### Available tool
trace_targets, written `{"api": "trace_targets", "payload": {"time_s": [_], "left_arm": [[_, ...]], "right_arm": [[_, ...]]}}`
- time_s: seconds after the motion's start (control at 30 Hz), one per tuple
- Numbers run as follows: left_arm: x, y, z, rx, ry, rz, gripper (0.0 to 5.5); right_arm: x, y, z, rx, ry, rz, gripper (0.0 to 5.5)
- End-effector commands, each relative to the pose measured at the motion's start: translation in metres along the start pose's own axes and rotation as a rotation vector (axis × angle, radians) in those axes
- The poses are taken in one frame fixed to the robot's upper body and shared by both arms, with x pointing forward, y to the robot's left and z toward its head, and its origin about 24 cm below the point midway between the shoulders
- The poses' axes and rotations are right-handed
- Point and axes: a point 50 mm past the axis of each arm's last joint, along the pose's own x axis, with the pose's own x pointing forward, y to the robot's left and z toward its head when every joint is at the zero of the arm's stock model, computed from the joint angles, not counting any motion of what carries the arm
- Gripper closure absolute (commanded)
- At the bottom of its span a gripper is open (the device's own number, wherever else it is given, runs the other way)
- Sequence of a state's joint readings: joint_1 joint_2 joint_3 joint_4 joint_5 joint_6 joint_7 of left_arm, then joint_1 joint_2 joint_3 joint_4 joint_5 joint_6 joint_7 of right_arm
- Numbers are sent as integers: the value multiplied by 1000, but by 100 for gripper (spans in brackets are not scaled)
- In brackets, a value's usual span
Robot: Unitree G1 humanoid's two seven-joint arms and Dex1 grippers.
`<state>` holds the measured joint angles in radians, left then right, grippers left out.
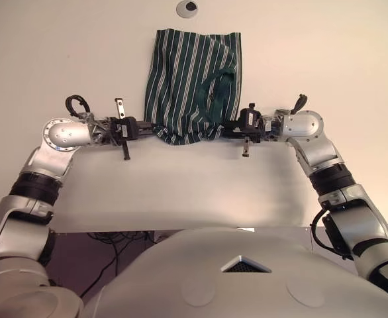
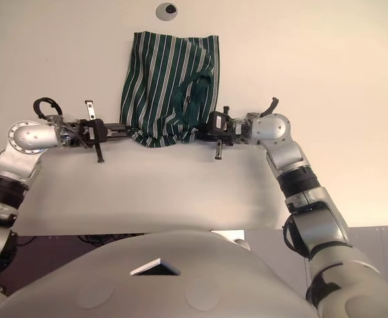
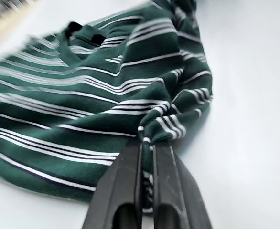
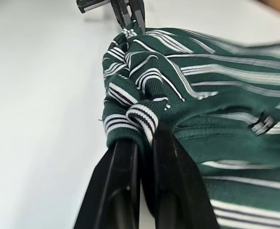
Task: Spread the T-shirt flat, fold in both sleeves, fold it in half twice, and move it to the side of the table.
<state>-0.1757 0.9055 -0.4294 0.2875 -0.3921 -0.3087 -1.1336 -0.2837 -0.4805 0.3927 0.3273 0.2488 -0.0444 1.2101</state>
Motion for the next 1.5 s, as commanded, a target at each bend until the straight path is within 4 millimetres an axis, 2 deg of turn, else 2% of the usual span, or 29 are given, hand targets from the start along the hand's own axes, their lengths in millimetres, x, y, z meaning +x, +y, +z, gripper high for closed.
{"api": "trace_targets", "payload": {"time_s": [0.03, 0.23, 0.33, 0.43, 0.53, 0.57, 0.67, 0.77, 0.83, 0.9, 0.93, 1.0, 1.03, 1.1, 1.13, 1.17, 1.2, 1.23, 1.27, 1.33, 1.4, 1.43, 1.5], "left_arm": [[-33, -19, 56, -478, -211, -414, 548], [-20, 16, 41, -514, -225, -60, 548], [-18, 40, 31, -484, -227, 160, 548], [-14, 62, 24, -431, -214, 361, 548], [-7, 69, 16, -383, -143, 412, 549], [-6, 70, 11, -372, -102, 435, 512], [-8, 76, -3, -397, -23, 514, 458], [-25, 93, -19, -428, 62, 768, 436], [-34, 100, -24, -421, 77, 897, 436], [-35, 103, -25, -411, 40, 999, 436], [-33, 105, -23, -414, -12, 1056, 436], [-26, 107, -19, -426, -102, 1145, 436], [-18, 110, -14, -439, -168, 1189, 436], [0, 116, -3, -509, -318, 1301, 436], [6, 118, 2, -536, -372, 1341, 436], [14, 119, 9, -550, -427, 1363, 436], [22, 118, 14, -539, -461, 1364, 436], [28, 115, 16, -529, -476, 1362, 436], [31, 113, 14, -525, -472, 1361, 436], [29, 107, 7, -526, -451, 1381, 436], [28, 106, 5, -528, -459, 1411, 436], [28, 105, 6, -528, -468, 1420, 436], [32, 106, 12, -508, -493, 1422, 436]], "right_arm": [[-49, 5, 41, 344, -108, 245, 538], [-26, -33, 54, 379, -210, -52, 538], [-19, -58, 50, 400, -202, -255, 538], [-10, -72, 45, 401, -176, -361, 538], [-2, -81, 40, 395, -151, -429, 538], [-1, -84, 38, 394, -134, -466, 501], [-2, -91, 30, 396, -99, -542, 442], [-14, -98, 26, 408, -123, -664, 403], [-15, -100, 35, 356, -207, -699, 371], [-11, -97, 58, 184, -335, -746, 342], [-3, -90, 72, 74, -394, -727, 342], [18, -74, 85, -94, -417, -657, 342], [36, -62, 82, -133, -377, -577, 342], [75, -45, 42, -136, -79, -427, 342], [82, -42, 21, -159, 79, -413, 342], [76, -47, -8, -107, 249, -487, 342], [59, -56, -31, -19, 357, -630, 342], [40, -64, -44, 125, 375, -785, 342], [23, -73, -48, 276, 328, -931, 342], [-22, -96, -37, 417, 144, -1290, 342], [-48, -110, -21, 417, 18, -1480, 342], [-52, -114, -13, 396, -29, -1509, 342], [-44, -120, 11, 287, -171, -1464, 342]]}}
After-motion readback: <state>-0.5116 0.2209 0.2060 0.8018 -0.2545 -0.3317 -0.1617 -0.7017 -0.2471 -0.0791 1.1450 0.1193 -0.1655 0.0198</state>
